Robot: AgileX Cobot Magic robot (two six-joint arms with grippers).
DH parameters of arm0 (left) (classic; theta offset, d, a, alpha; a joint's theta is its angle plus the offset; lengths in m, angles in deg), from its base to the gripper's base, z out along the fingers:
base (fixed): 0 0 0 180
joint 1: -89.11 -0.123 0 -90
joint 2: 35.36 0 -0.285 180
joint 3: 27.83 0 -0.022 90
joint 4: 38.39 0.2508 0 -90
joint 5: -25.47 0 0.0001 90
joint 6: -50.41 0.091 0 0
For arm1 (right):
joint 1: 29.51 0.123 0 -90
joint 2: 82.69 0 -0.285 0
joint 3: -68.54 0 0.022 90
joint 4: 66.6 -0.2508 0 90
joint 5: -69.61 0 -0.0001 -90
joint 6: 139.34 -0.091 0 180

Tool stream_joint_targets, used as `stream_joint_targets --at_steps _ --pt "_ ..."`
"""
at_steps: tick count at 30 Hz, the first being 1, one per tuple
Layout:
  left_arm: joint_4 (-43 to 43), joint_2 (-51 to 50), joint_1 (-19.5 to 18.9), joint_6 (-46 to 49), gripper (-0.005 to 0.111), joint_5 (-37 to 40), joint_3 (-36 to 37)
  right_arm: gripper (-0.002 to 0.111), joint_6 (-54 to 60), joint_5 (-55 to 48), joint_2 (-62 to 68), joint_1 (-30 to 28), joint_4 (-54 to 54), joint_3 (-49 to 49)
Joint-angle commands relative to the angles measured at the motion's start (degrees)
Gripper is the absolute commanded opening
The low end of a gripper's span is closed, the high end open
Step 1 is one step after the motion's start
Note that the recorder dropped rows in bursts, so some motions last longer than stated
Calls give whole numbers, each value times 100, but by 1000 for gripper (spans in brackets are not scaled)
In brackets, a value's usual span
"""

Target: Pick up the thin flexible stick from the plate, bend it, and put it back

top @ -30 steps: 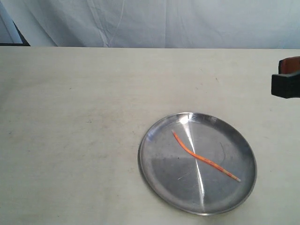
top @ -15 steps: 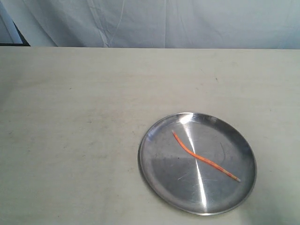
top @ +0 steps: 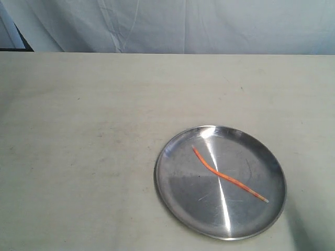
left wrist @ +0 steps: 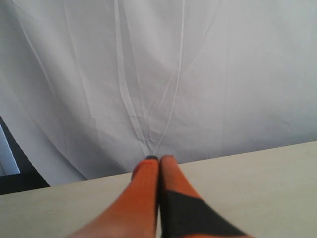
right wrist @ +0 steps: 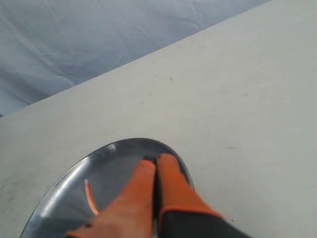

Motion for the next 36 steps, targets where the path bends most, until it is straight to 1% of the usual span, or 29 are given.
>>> stream_joint_targets --at_steps 1,17,21,22,28,31,33,34,36 --pt "-35 27 -23 1 0 59 13 -1 18 68 -42 -18 -40 33" --pt "-35 39 -7 1 0 48 13 -1 18 83 -42 -18 -98 33" --pt "-35 295 10 -10 0 95 13 -1 18 72 -42 -18 -98 33" --pt "-35 423 10 -149 0 84 13 -1 18 72 -42 -18 -98 33" --pt "-975 1499 -15 -1520 0 -377 63 -1 18 72 -42 -18 -98 33" --pt "-2040 2119 -256 -2110 0 -266 365 -1 30 61 -42 -18 -98 33" --pt "-3049 2488 -493 -2127 0 -152 787 -1 30 61 -42 -18 -98 33" --pt "-3413 2629 -590 -2127 0 -84 998 -1 30 30 -42 -18 -98 33" --pt "-4338 2967 -821 -2127 0 89 1587 -1 30 30 -42 -18 -98 33"
